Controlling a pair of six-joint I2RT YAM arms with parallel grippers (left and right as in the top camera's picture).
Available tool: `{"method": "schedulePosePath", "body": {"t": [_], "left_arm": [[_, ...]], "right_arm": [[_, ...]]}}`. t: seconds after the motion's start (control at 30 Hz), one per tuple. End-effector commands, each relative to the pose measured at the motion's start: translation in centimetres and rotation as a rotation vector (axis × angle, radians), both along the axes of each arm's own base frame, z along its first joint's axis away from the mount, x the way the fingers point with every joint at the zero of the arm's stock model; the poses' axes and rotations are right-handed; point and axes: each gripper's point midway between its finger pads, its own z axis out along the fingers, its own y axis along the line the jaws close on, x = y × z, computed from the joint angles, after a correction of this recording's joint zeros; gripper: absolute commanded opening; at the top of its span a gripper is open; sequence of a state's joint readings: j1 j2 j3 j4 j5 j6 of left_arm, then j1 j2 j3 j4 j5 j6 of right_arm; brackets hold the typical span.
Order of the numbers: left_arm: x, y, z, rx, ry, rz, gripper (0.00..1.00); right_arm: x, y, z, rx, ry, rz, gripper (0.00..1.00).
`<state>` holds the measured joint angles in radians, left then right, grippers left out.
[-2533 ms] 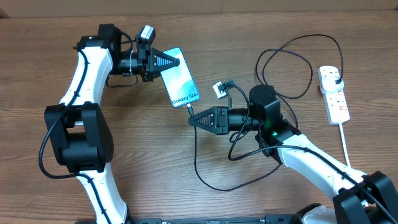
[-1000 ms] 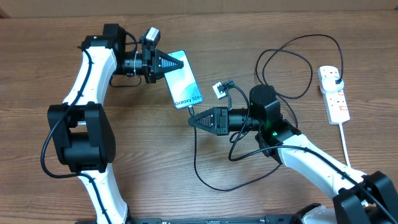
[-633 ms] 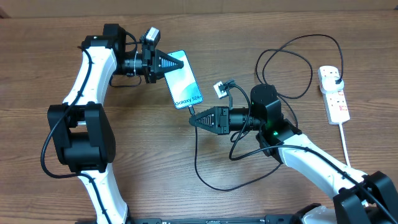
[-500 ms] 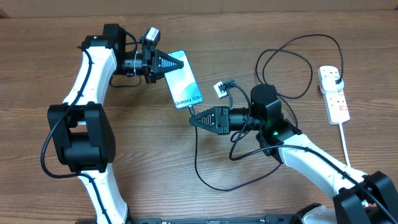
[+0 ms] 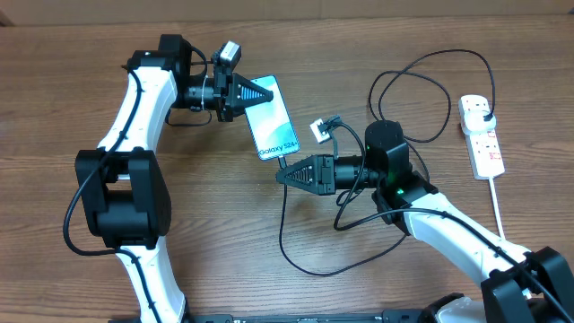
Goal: Plug charger to phone and switch on socket
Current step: 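Lower the phone with the left gripper onto the held cable tip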
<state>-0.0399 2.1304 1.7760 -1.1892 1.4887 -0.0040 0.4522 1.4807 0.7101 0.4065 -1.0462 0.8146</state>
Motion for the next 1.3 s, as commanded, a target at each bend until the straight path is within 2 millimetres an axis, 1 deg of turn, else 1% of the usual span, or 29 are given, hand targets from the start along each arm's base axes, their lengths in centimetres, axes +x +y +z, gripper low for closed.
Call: {"method": "schedulePosePath", "body": {"t": [0.0, 0.3, 0.53, 0.67, 0.97, 1.17, 1.27], "left_arm": [[-0.6, -1.2, 1.7, -0.047, -0.025, -0.031, 0.04], [-0.6, -1.3, 1.7, -0.047, -0.028, -0.033, 0.04], [-0.9, -1.6, 1.6, -0.042, -0.025, -0.042, 0.04], [-1.1, -1.9, 1.2, -0.017, -0.022, -0.051, 0.04], [-1.7, -2.9, 1.2, -0.017, -0.022, -0.076, 0.04], [-1.7, -2.9, 1.2, -0.018, -0.040, -0.078, 0.04], [-1.8, -2.9, 0.6, 0.017, -0.062, -0.082, 0.04]], "right_arm": [[2.3, -1.3, -0.4, -0.017, -0.018, -0.100, 0.04], [2.6, -1.3, 0.0, -0.007, -0.042, -0.111, 0.04], [3.6, -2.4, 0.1, -0.007, -0.038, -0.146, 0.04], [3.6, -2.4, 0.1, -0.007, -0.038, -0.148, 0.04], [3.8, -2.5, 0.0, -0.009, -0.040, -0.157, 0.04], [3.8, -2.5, 0.1, -0.009, -0.039, -0.157, 0.04], [3.9, -2.4, 0.2, -0.006, -0.036, -0.158, 0.04]]}}
